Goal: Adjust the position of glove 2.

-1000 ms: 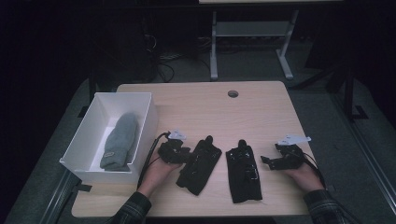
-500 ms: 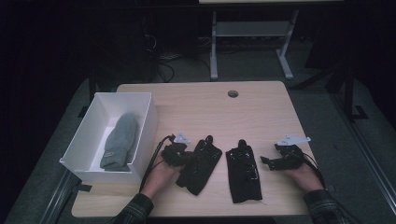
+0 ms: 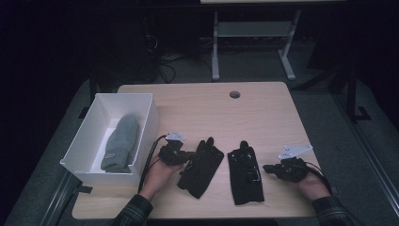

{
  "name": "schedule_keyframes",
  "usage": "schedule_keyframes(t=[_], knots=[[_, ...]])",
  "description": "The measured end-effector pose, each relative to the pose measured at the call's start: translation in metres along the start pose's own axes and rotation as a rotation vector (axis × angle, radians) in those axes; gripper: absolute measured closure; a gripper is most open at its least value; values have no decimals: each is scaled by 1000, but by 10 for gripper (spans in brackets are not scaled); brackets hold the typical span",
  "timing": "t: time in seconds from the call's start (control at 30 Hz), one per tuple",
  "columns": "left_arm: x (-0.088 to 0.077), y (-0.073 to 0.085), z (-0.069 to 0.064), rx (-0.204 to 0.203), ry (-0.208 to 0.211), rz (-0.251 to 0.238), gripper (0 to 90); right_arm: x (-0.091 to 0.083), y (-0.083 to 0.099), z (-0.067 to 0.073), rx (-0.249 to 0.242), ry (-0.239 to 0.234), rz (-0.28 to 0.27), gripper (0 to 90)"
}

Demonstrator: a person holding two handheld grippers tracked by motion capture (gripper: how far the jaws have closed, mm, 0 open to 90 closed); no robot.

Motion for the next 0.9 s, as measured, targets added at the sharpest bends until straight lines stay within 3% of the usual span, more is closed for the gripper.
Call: schedule_keyframes(t=[0.27, 0.9], knots=[[3, -4, 5, -13, -7, -20, 873, 7, -1, 12, -31, -38, 20, 900], [-4, -12, -4, -52, 77, -73, 873, 19, -10, 28, -55, -99, 31, 900]])
Point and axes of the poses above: each handheld gripper's, and its own axes: x roughly forward along the jaws, y roughly out of its underside, z roughly to its left, the point moved 7 cm from there along x, roughly forward along the jaws, and after that the axes turned 6 degrees about x, right-handed, at the moved point
